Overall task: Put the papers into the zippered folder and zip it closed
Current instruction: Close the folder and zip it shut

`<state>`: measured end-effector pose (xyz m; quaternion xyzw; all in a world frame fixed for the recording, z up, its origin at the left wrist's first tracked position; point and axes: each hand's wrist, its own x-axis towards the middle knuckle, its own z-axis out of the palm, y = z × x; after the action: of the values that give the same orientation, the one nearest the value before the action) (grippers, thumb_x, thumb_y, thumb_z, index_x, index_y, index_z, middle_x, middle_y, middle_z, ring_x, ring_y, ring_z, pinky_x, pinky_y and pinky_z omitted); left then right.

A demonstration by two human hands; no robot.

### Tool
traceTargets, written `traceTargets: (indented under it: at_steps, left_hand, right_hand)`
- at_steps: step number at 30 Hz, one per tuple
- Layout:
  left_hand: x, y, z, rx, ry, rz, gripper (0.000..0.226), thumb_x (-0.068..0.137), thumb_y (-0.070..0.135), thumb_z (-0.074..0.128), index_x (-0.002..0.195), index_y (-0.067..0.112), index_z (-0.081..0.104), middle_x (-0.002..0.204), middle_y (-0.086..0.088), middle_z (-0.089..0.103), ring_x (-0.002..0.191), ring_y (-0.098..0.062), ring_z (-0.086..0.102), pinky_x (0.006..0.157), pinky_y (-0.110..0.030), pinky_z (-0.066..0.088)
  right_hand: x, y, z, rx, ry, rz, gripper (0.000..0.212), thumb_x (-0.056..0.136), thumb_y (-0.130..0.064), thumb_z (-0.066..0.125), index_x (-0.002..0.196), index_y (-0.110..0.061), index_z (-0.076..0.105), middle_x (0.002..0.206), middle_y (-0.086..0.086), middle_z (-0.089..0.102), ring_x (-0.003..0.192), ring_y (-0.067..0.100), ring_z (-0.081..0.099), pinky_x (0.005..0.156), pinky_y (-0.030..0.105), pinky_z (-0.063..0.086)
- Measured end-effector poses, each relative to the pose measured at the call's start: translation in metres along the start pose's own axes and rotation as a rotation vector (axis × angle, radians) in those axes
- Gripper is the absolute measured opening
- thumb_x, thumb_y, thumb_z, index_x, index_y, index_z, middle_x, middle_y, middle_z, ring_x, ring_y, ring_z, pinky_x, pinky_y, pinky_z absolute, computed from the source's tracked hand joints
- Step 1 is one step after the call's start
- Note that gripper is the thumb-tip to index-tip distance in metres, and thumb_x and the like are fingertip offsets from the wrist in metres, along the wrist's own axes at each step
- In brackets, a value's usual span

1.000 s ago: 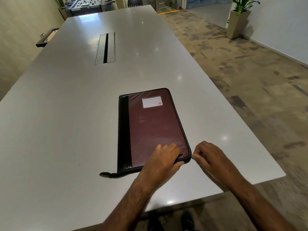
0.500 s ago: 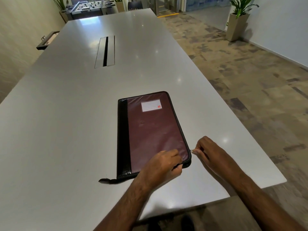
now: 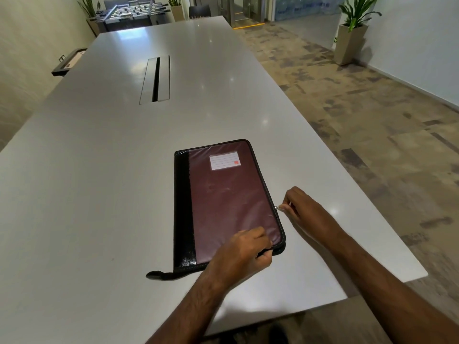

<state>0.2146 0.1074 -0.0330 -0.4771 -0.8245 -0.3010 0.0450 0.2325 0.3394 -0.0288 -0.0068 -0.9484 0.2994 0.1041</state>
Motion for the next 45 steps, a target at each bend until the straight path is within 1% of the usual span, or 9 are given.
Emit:
traceTargets:
  at_steps: [4,10,12,17,23,30,36,41,45]
  left_hand:
    - [0.001,0.001,-0.003,-0.005,-0.001,0.001,0.012,0.087,0.009,0.067,0.076,0.011,0.065,0.078,0.004,0.052,0.061,-0.011,0.043,0.056,-0.024,0.041]
    - [0.000,0.002,-0.004,-0.021,-0.016,0.006,0.011,0.088,0.009,0.067,0.078,0.010,0.066,0.078,0.003,0.054,0.062,-0.011,0.046,0.057,-0.025,0.045]
    - [0.001,0.003,-0.005,-0.017,-0.019,0.010,0.011,0.088,0.009,0.066,0.077,0.010,0.065,0.078,0.004,0.053,0.062,-0.011,0.045,0.058,-0.023,0.043]
    - [0.001,0.003,-0.004,0.007,-0.043,0.009,0.012,0.089,0.009,0.065,0.077,0.009,0.064,0.078,0.003,0.053,0.063,-0.010,0.044,0.060,-0.020,0.038]
    - [0.001,0.004,-0.006,0.005,-0.055,-0.004,0.013,0.089,0.008,0.065,0.076,0.009,0.063,0.077,0.003,0.053,0.063,-0.010,0.043,0.066,-0.014,0.027]
    - [0.001,0.004,-0.009,-0.009,-0.035,0.007,0.014,0.086,0.004,0.066,0.074,0.008,0.060,0.077,0.002,0.051,0.061,-0.012,0.040,0.067,-0.015,0.023]
    - [0.002,0.002,-0.008,-0.018,-0.015,0.026,0.014,0.082,0.001,0.068,0.073,0.008,0.061,0.077,-0.002,0.053,0.062,-0.018,0.043,0.070,-0.018,0.023]
    - [0.002,-0.001,-0.005,-0.013,0.009,0.035,0.014,0.080,0.001,0.070,0.072,0.009,0.060,0.077,-0.002,0.053,0.062,-0.020,0.043,0.069,-0.020,0.022]
    - [0.003,-0.007,0.002,0.003,0.028,0.061,0.014,0.076,0.000,0.073,0.070,0.008,0.063,0.074,-0.005,0.055,0.059,-0.025,0.045,0.060,-0.029,0.034]
  right_hand:
    - [0.016,0.004,0.001,-0.011,-0.005,-0.002,0.022,0.104,-0.025,0.062,0.087,-0.013,0.053,0.086,-0.001,0.051,0.067,0.020,0.053,0.058,0.040,0.046]
    - [0.040,0.012,0.004,-0.043,-0.006,-0.005,0.025,0.104,-0.027,0.061,0.087,-0.014,0.050,0.086,0.000,0.050,0.065,0.021,0.052,0.056,0.038,0.044]
    - [0.048,0.015,0.006,-0.047,-0.002,-0.015,0.025,0.104,-0.029,0.060,0.086,-0.017,0.048,0.085,-0.002,0.049,0.064,0.019,0.051,0.055,0.035,0.042]
    - [0.068,0.021,0.009,-0.053,0.014,0.005,0.025,0.104,-0.028,0.061,0.087,-0.014,0.050,0.088,0.001,0.051,0.068,0.024,0.054,0.059,0.042,0.047]
    - [0.091,0.022,0.012,-0.055,0.024,0.035,0.025,0.103,-0.028,0.062,0.087,-0.015,0.048,0.089,0.000,0.050,0.071,0.026,0.054,0.062,0.040,0.045]
    - [0.119,0.021,0.016,-0.076,0.011,0.106,0.026,0.103,-0.027,0.061,0.086,-0.016,0.045,0.091,0.003,0.051,0.073,0.026,0.054,0.067,0.039,0.043]
    - [0.142,0.021,0.019,-0.110,0.023,0.132,0.023,0.104,-0.025,0.061,0.091,-0.009,0.049,0.096,0.010,0.053,0.078,0.033,0.057,0.072,0.045,0.047]
    - [0.167,0.023,0.021,-0.144,0.023,0.159,0.023,0.104,-0.025,0.060,0.093,-0.007,0.050,0.099,0.012,0.054,0.082,0.036,0.059,0.073,0.044,0.045]
    - [0.188,0.026,0.024,-0.151,0.027,0.164,0.023,0.103,-0.024,0.061,0.096,-0.004,0.052,0.102,0.016,0.056,0.084,0.039,0.060,0.072,0.043,0.045]
